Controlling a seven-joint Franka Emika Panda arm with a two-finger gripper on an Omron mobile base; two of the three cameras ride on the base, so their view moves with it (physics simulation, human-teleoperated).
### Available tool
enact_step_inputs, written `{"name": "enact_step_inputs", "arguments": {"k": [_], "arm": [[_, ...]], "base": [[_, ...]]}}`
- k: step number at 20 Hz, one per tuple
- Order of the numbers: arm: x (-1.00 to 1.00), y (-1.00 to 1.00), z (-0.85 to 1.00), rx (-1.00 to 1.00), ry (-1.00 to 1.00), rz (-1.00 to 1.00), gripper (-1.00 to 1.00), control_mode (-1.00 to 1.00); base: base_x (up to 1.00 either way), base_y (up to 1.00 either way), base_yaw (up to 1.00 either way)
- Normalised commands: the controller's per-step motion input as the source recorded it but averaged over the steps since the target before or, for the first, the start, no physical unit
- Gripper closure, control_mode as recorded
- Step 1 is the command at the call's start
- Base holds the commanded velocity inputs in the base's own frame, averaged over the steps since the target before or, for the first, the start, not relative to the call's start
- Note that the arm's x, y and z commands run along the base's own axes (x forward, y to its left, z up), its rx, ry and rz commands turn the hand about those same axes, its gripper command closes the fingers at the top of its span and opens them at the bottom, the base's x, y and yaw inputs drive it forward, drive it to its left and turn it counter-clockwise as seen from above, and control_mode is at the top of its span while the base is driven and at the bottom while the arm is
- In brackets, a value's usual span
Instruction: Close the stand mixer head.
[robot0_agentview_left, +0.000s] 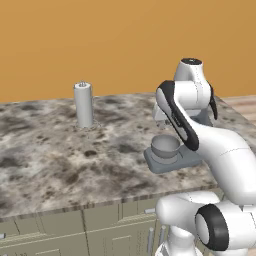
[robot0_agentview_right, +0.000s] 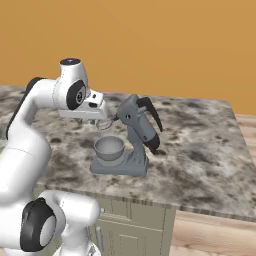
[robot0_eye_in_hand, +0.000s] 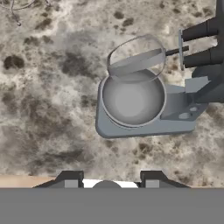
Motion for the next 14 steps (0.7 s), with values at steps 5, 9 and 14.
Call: {"name": "enact_step_inputs", "arguments": {"k": [5,9,14], "arm": [[-0.19,-0.50,0.00,0.00,-0.02,0.07,-1.00,-1.00],[-0.59,-1.00,0.05,0.06,-0.15,0.20,-1.00,-1.00],[0.03,-1.00,0.22,0.11,-0.12,0.21,-1.00,-1.00]], "base": [[0.00,0.00,0.00],[0.00,0.00,0.00],[0.00,0.00,0.00]]}}
